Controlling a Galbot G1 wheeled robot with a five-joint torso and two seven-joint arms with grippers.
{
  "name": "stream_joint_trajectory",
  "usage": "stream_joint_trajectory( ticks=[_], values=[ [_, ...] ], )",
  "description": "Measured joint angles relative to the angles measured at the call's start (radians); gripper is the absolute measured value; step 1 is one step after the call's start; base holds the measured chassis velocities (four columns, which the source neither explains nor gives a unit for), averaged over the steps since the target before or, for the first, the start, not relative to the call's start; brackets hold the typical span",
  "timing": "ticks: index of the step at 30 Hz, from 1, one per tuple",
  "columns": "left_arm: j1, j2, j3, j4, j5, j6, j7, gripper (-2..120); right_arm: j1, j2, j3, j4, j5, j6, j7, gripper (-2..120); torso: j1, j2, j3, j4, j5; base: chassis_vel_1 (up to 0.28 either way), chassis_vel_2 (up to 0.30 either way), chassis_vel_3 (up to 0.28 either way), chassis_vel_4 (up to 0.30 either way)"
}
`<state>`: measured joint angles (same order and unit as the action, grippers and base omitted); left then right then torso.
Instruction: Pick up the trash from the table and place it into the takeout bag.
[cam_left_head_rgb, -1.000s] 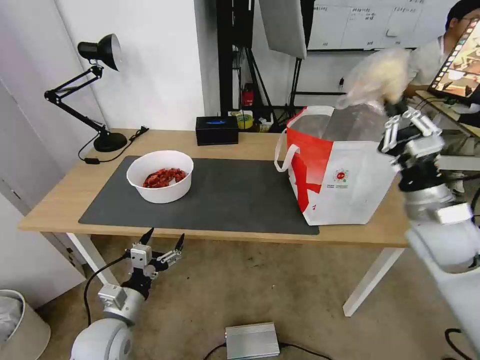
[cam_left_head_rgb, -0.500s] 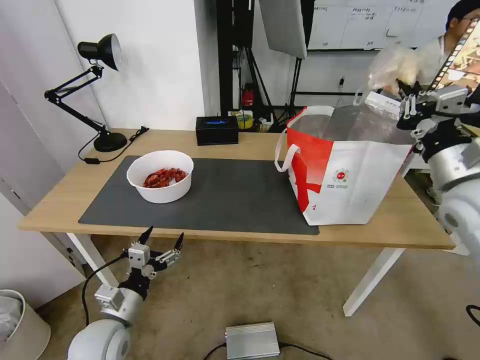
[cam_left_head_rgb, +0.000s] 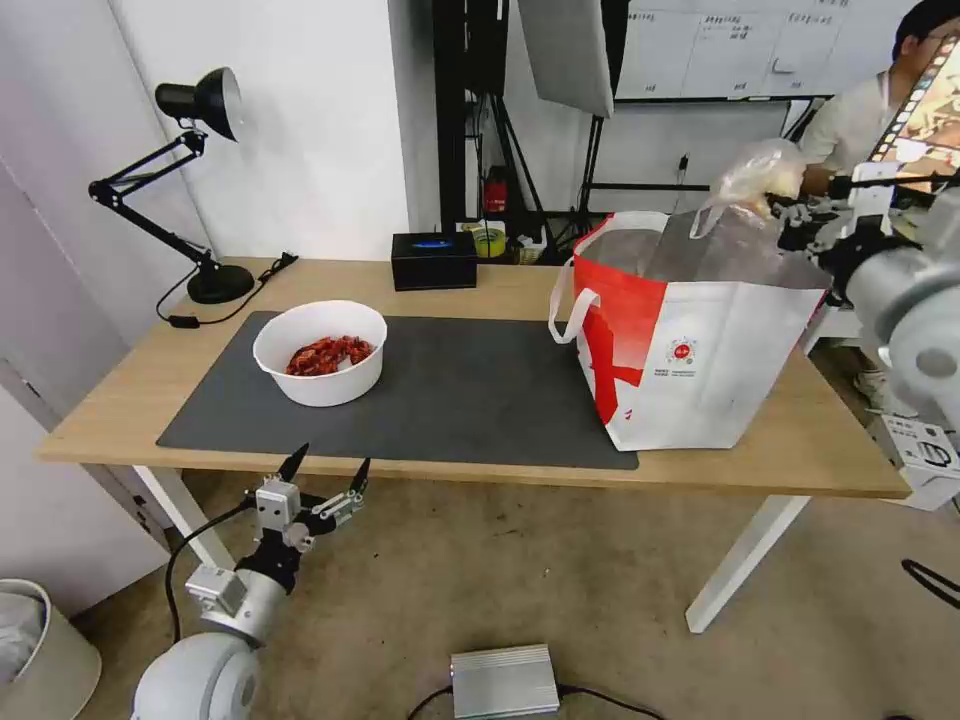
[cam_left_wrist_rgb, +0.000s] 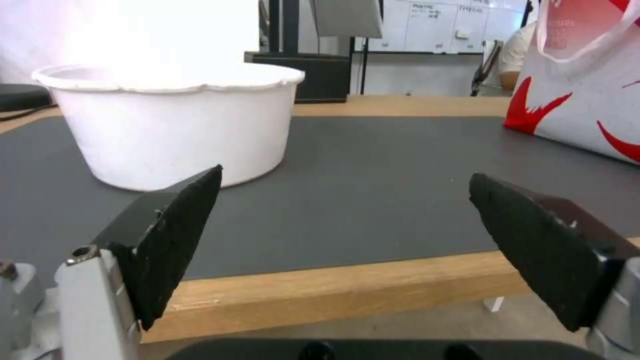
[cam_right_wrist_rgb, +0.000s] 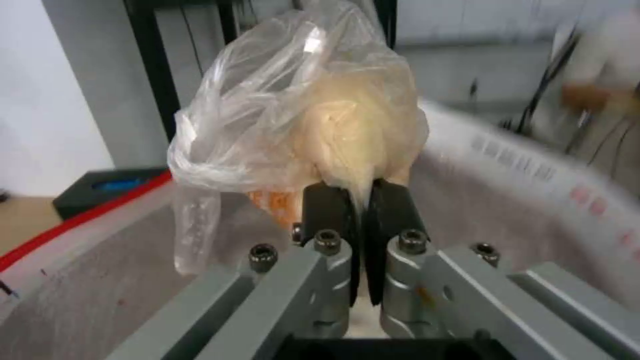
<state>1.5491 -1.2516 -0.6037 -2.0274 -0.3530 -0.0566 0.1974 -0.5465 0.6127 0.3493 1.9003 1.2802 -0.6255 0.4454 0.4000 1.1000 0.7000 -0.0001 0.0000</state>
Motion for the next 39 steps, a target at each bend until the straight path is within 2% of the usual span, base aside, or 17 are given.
stream_joint_trajectory(
  ticks=[5, 15, 20, 21, 23, 26, 28, 29, 31, 32, 35, 36, 39],
  values=[
    [-0.003, 0.008, 0.002, -0.001, -0.007, 0.001, 0.001, 100, 0.129, 0.008, -0.086, -0.099, 0.183, -0.088, 0.092, 2, 0.000, 0.000, 0.000, 0.0002, 0.0000, 0.000, 0.000, 0.000, 0.000],
    [-0.014, 0.016, 0.001, 0.006, -0.022, 0.003, 0.001, 100, 0.239, 0.006, -0.194, -0.165, 0.293, -0.107, 0.158, 3, 0.000, 0.000, 0.000, 0.0001, -0.0001, 0.000, 0.000, 0.000, 0.000],
    [-0.019, 0.019, 0.000, 0.012, -0.027, 0.004, 0.001, 100, 0.243, 0.008, -0.215, -0.171, 0.328, -0.104, 0.180, 22, 0.000, 0.000, 0.000, 0.0001, -0.0001, 0.000, 0.000, 0.000, 0.000],
    [-0.019, 0.019, 0.000, 0.012, -0.027, 0.004, 0.001, 100, 0.243, 0.008, -0.215, -0.171, 0.328, -0.104, 0.180, 22, 0.000, 0.000, 0.000, 0.0001, -0.0001, 0.000, 0.000, 0.000, 0.000],
    [-0.019, 0.019, 0.000, 0.013, -0.028, 0.004, 0.001, 100, 0.234, 0.008, -0.215, -0.169, 0.333, -0.102, 0.185, 34, 0.000, 0.000, 0.000, 0.0001, 0.0000, 0.000, 0.000, 0.000, 0.000],
    [-0.019, 0.020, 0.000, 0.013, -0.028, 0.004, 0.001, 100, 0.229, 0.007, -0.215, -0.165, 0.334, -0.102, 0.185, 37, 0.000, 0.000, 0.000, 0.0001, 0.0000, 0.000, 0.000, 0.000, 0.000],
    [-0.018, 0.021, 0.000, 0.013, -0.028, 0.004, 0.002, 100, 0.221, 0.004, -0.211, -0.161, 0.334, -0.101, 0.185, 52, 0.000, 0.000, 0.000, 0.0001, 0.0000, 0.000, 0.000, 0.000, 0.000],
    [-0.018, 0.021, 0.000, 0.013, -0.028, 0.004, 0.002, 100, 0.221, 0.004, -0.211, -0.161, 0.334, -0.101, 0.185, 52, 0.000, 0.000, 0.000, 0.0001, 0.0000, 0.000, 0.000, 0.000, 0.000],
    [-0.017, 0.021, 0.000, 0.010, -0.028, 0.004, 0.002, 100, 0.202, -0.003, -0.197, -0.147, 0.333, -0.099, 0.183, 63, 0.000, 0.000, 0.000, 0.0001, 0.0000, 0.000, 0.000, 0.000, 0.000],
    [-0.017, 0.021, 0.000, 0.010, -0.028, 0.004, 0.002, 100, 0.202, -0.003, -0.197, -0.147, 0.333, -0.099, 0.183, 63, 0.000, 0.000, 0.000, 0.0001, 0.0000, 0.000, 0.000, 0.000, 0.000],
    [-0.013, 0.021, 0.000, 0.005, -0.028, 0.004, 0.002, 100, 0.181, -0.011, -0.183, -0.130, 0.331, -0.098, 0.180, 76, 0.000, 0.000, 0.000, 0.0000, 0.0000, 0.000, 0.000, 0.000, 0.000],
    [-0.013, 0.021, 0.000, 0.005, -0.028, 0.004, 0.002, 100, 0.181, -0.011, -0.183, -0.130, 0.331, -0.098, 0.180, 76, 0.000, 0.000, 0.000, 0.0000, 0.0000, 0.000, 0.000, 0.000, 0.000],
    [-0.011, 0.020, 0.000, 0.000, -0.027, 0.004, 0.002, 100, 0.166, -0.013, -0.169, -0.115, 0.323, -0.097, 0.167, 92, 0.000, 0.000, 0.000, 0.0000, 0.0000, 0.000, 0.000, 0.000, 0.000]
  ],
)
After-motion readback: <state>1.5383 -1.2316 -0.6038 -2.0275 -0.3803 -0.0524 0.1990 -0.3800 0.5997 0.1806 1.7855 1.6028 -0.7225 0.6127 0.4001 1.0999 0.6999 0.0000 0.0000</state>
